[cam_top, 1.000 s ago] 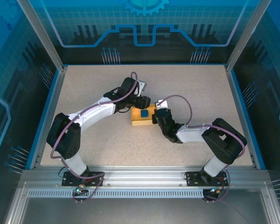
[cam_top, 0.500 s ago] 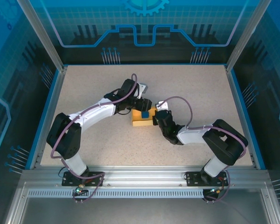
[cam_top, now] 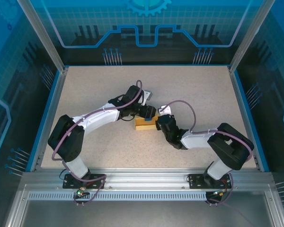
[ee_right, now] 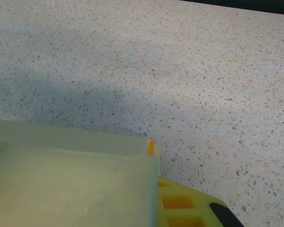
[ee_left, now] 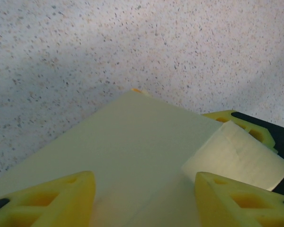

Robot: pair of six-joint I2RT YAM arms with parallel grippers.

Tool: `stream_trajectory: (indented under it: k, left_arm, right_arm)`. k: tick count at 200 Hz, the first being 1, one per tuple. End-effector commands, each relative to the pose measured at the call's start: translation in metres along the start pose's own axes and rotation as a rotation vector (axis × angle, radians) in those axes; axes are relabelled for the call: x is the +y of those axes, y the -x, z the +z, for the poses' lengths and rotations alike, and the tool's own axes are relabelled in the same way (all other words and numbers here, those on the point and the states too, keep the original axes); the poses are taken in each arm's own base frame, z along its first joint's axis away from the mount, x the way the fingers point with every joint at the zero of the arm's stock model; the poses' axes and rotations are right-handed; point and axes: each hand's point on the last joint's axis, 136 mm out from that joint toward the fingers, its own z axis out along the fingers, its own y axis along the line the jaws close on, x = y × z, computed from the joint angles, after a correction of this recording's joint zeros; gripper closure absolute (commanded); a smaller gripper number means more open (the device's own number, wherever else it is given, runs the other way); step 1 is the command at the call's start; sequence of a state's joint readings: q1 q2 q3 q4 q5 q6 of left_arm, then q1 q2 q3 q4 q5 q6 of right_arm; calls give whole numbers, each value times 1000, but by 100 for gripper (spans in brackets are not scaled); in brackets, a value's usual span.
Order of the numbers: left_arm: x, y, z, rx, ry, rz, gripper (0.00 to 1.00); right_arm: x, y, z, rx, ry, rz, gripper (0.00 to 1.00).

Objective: Fold the paper box

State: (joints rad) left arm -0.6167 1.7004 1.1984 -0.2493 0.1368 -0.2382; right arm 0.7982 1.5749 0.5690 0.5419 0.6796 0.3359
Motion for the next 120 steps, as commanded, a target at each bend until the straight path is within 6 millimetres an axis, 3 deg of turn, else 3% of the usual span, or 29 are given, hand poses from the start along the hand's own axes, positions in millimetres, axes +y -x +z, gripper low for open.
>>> stream_trajectory:
  k: [1,80,120]
  left_arm:
    - [-1,-14,2,29,3,-19,42]
    - [-1,-21,7,36,7,-21,41]
    - [1,-23,9,33,13,-25,41]
  right_arm:
    - [0,4,-10,-18,-5,-2,89]
    - [-7,-9,-25,14,-4,-16,81]
    - [-19,-15,-43,43,-11,-36,76]
